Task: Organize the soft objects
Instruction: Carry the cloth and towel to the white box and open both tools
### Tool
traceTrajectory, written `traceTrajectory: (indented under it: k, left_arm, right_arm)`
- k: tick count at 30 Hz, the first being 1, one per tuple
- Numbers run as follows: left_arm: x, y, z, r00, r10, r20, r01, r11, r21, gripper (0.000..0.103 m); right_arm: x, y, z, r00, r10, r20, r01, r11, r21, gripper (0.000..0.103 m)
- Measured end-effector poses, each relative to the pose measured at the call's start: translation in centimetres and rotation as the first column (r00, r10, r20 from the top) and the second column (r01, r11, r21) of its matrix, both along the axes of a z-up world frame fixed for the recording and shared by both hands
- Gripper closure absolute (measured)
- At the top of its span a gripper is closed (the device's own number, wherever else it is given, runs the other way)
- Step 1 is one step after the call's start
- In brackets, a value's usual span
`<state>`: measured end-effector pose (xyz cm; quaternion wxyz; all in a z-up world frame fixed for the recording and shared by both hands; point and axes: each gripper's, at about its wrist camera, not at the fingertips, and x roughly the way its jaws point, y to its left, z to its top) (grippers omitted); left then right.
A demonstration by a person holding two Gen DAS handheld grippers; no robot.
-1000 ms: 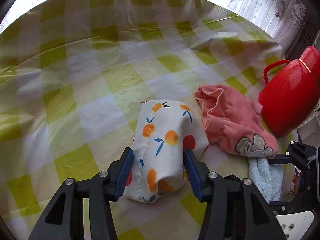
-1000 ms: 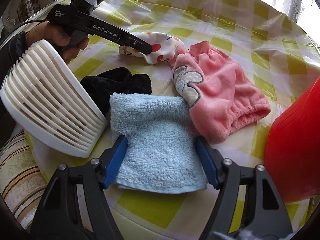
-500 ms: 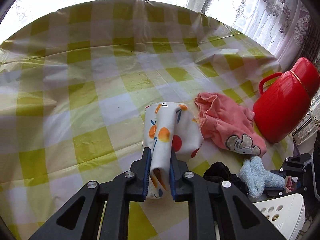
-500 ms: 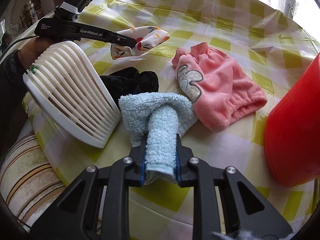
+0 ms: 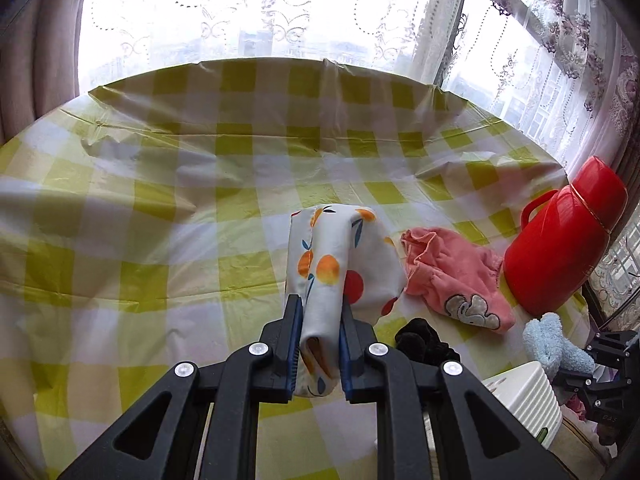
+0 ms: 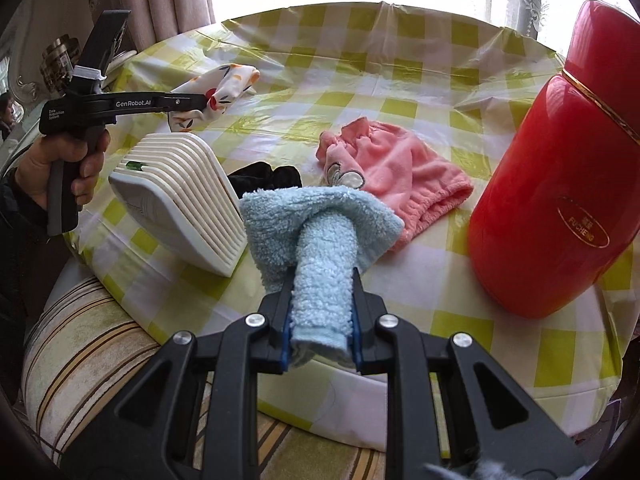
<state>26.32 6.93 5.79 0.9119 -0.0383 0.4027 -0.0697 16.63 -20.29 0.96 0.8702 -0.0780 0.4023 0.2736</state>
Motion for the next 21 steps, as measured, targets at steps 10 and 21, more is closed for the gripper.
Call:
traceTrajectory:
  k: [10,21]
  left_arm:
    - [-5.7,-3.5,5.7,0.992,-0.014,0.123,0.011,0.999,0.031,0.086]
    - [-10.1,-10.3,8.6,0.976,-0.125,0.18,0.123,0.992,0.025,0.086]
  right_arm:
    - [-2.9,-4.0,1.8,0.989,-0.144,0.024,0.145,0.989,-0.02,0.078]
    - [-5.3,-10.1,2.9,0.961,-0.275,0.041,0.276,0.961,-0.025,0.078]
